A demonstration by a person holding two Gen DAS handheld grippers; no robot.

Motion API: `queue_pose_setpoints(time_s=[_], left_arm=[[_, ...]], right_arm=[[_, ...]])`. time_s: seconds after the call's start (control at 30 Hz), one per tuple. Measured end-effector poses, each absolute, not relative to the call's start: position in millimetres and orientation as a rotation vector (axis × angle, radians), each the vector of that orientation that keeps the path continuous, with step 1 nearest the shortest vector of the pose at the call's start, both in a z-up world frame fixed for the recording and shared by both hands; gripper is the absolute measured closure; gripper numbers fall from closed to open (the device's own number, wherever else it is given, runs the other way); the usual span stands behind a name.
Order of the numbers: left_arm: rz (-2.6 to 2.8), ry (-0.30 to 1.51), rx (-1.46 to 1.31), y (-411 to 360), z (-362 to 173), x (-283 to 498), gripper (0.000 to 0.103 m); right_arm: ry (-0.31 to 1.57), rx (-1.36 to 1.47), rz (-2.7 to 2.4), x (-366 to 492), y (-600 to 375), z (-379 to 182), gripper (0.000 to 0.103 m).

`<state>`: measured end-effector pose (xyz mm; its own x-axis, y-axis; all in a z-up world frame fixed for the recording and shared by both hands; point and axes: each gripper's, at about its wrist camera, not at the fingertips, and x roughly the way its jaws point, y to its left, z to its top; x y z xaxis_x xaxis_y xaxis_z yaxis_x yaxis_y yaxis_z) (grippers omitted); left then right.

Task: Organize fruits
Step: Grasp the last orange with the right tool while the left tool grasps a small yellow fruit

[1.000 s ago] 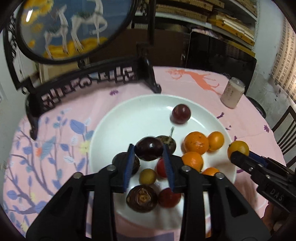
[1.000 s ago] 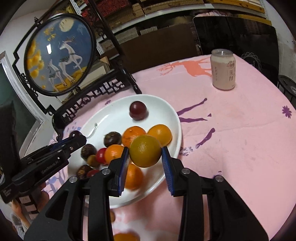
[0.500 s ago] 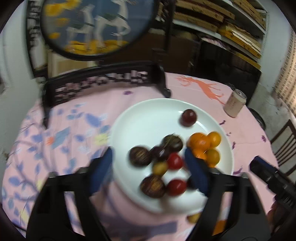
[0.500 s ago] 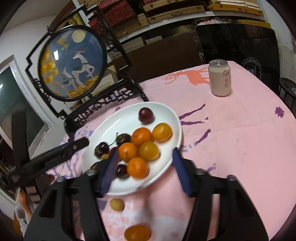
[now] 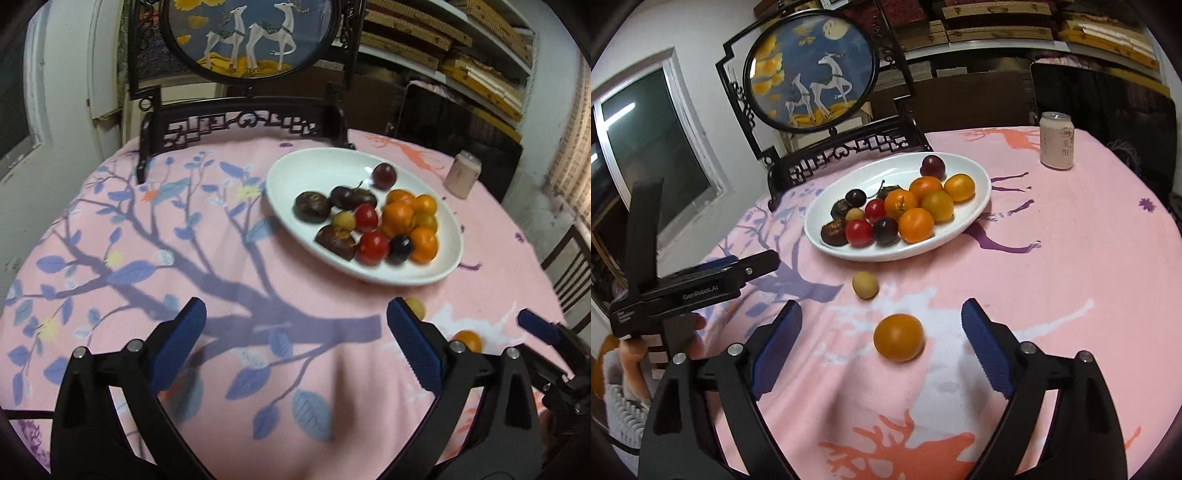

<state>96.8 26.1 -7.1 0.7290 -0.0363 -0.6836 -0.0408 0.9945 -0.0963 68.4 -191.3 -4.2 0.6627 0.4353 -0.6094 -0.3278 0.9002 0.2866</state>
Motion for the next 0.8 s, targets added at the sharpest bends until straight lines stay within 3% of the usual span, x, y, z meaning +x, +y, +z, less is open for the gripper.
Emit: queue_pose_setpoints(time_s=[0.47,0.53,0.8], left_arm=[[0.004,0.791,-0.076,25,-13,99,0.003],[0.017,0.794,-0.065,24,-14,99,0.003],[0.043,0.775,-0.058,26,-10,96,0.003]], right_arm=[[0.777,0.043,0.309,71,-178,-24,0.014],[0.714,0.006,0.293,61,-177,-22,0.005],[0.71,-0.006,0.291,61,-174,-22,0.005]])
